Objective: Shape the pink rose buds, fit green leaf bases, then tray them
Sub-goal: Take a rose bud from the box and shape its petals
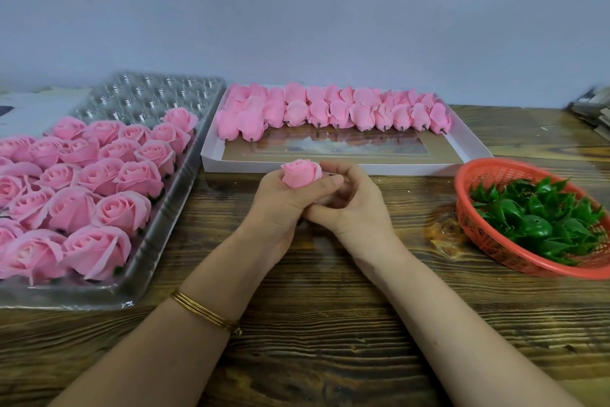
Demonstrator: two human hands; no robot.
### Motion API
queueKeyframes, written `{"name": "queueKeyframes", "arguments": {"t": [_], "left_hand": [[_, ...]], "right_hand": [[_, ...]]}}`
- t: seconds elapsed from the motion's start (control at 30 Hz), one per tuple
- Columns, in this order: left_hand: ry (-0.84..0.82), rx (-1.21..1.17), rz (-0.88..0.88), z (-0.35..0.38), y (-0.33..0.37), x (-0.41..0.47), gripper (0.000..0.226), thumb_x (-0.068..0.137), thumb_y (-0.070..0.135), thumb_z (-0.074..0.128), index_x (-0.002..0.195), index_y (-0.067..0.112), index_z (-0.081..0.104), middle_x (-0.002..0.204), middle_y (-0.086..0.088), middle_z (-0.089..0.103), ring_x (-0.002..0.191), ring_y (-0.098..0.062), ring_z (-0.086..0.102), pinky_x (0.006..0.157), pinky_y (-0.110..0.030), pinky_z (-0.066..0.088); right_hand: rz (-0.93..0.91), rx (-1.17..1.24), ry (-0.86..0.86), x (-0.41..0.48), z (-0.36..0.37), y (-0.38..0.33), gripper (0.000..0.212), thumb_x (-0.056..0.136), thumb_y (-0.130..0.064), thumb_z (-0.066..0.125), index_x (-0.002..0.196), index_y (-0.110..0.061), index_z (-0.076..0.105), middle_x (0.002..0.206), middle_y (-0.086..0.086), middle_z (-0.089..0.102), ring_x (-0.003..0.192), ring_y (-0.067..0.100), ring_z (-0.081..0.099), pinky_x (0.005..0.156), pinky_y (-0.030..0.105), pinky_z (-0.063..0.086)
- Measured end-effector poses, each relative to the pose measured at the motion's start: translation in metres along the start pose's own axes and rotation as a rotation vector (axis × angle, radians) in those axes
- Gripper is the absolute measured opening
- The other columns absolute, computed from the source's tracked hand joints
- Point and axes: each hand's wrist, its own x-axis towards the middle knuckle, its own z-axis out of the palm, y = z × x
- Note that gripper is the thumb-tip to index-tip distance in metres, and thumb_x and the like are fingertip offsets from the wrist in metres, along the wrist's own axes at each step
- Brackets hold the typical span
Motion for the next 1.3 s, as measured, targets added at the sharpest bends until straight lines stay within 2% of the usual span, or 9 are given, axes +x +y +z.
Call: {"name": "queueKeyframes", "arguments": {"t": [0.2, 0.3, 0.43, 0.73, 0.87, 0.97, 1.03, 1.13, 1.3], "left_hand": [[-0.071, 0.018, -0.002, -0.003, 0.002, 0.001, 0.002, 0.081, 0.002, 0.068, 0.081, 0.003, 0.066, 0.075, -0.009, 0.069, 0.07, -0.016, 0.066, 0.07, -0.025, 0.055], [-0.083, 0.026, -0.022, -0.003, 0.002, 0.001, 0.016, 0.077, 0.012, 0.07, 0.088, 0.001, 0.066, 0.082, -0.014, 0.068, 0.077, -0.021, 0.065, 0.076, -0.029, 0.052], [-0.04, 0.023, -0.042, -0.002, 0.002, 0.0, 0.004, 0.085, 0.007, 0.069, 0.087, 0.004, 0.068, 0.083, -0.013, 0.071, 0.075, -0.021, 0.068, 0.074, -0.029, 0.056], [-0.078, 0.053, -0.036, -0.004, 0.002, 0.001, 0.005, 0.084, 0.003, 0.068, 0.081, 0.007, 0.068, 0.075, -0.007, 0.07, 0.068, -0.014, 0.067, 0.066, -0.022, 0.056], [0.015, 0.244, 0.099, -0.006, -0.002, 0.001, 0.003, 0.084, 0.002, 0.072, 0.084, 0.005, 0.07, 0.079, -0.009, 0.07, 0.075, -0.017, 0.064, 0.071, -0.028, 0.053], [0.04, 0.447, 0.234, -0.006, -0.005, 0.002, 0.018, 0.082, 0.005, 0.076, 0.086, -0.01, 0.067, 0.082, -0.019, 0.068, 0.074, -0.031, 0.061, 0.077, -0.038, 0.054], [0.01, 0.526, 0.257, -0.005, -0.005, 0.001, 0.021, 0.083, 0.008, 0.076, 0.092, -0.009, 0.069, 0.09, -0.025, 0.071, 0.087, -0.042, 0.066, 0.085, -0.052, 0.055], [-0.035, 0.641, 0.246, -0.005, -0.006, 0.0, 0.022, 0.084, 0.013, 0.076, 0.101, 0.0, 0.073, 0.097, -0.017, 0.074, 0.096, -0.036, 0.068, 0.088, -0.055, 0.052], [-0.042, 0.707, 0.249, -0.006, -0.008, 0.001, 0.023, 0.083, 0.016, 0.077, 0.105, 0.012, 0.076, 0.098, -0.006, 0.076, 0.098, -0.024, 0.07, 0.09, -0.049, 0.053]], "right_hand": [[0.072, 0.173, -0.042, 0.002, -0.001, 0.001, 0.059, 0.071, 0.02, 0.067, 0.123, -0.003, 0.052, 0.095, 0.018, 0.073, 0.085, 0.026, 0.067, 0.08, 0.04, 0.057], [0.109, 0.235, -0.07, 0.002, -0.002, 0.001, 0.059, 0.072, 0.02, 0.066, 0.124, -0.003, 0.051, 0.091, 0.02, 0.07, 0.085, 0.029, 0.063, 0.079, 0.039, 0.056], [0.043, 0.07, -0.023, 0.0, -0.001, 0.001, 0.06, 0.07, 0.017, 0.074, 0.121, -0.009, 0.053, 0.086, 0.012, 0.07, 0.076, 0.014, 0.067, 0.079, 0.032, 0.058], [0.041, 0.058, -0.056, 0.001, -0.004, 0.002, 0.058, 0.069, 0.013, 0.073, 0.118, -0.011, 0.054, 0.084, 0.009, 0.074, 0.07, 0.013, 0.066, 0.074, 0.032, 0.057], [0.106, 0.101, 0.004, 0.002, -0.005, -0.002, 0.053, 0.059, -0.008, 0.064, 0.111, -0.011, 0.062, 0.092, 0.018, 0.069, 0.081, 0.025, 0.063, 0.076, 0.039, 0.052], [0.09, 0.16, 0.087, 0.006, -0.008, -0.005, 0.035, 0.062, -0.017, 0.063, 0.097, -0.013, 0.066, 0.086, 0.006, 0.068, 0.079, 0.016, 0.061, 0.076, 0.031, 0.049], [0.081, 0.178, 0.096, 0.006, -0.008, -0.007, 0.028, 0.066, -0.022, 0.069, 0.094, -0.014, 0.068, 0.084, 0.002, 0.067, 0.078, 0.012, 0.062, 0.075, 0.029, 0.049], [0.061, 0.18, 0.095, 0.004, -0.007, -0.005, 0.023, 0.077, -0.016, 0.077, 0.097, -0.008, 0.069, 0.088, 0.005, 0.068, 0.083, 0.014, 0.065, 0.076, 0.028, 0.05], [0.06, 0.152, 0.101, 0.003, -0.007, -0.004, 0.017, 0.078, -0.011, 0.079, 0.093, -0.013, 0.07, 0.077, -0.006, 0.069, 0.076, 0.012, 0.065, 0.061, 0.024, 0.051]]}}
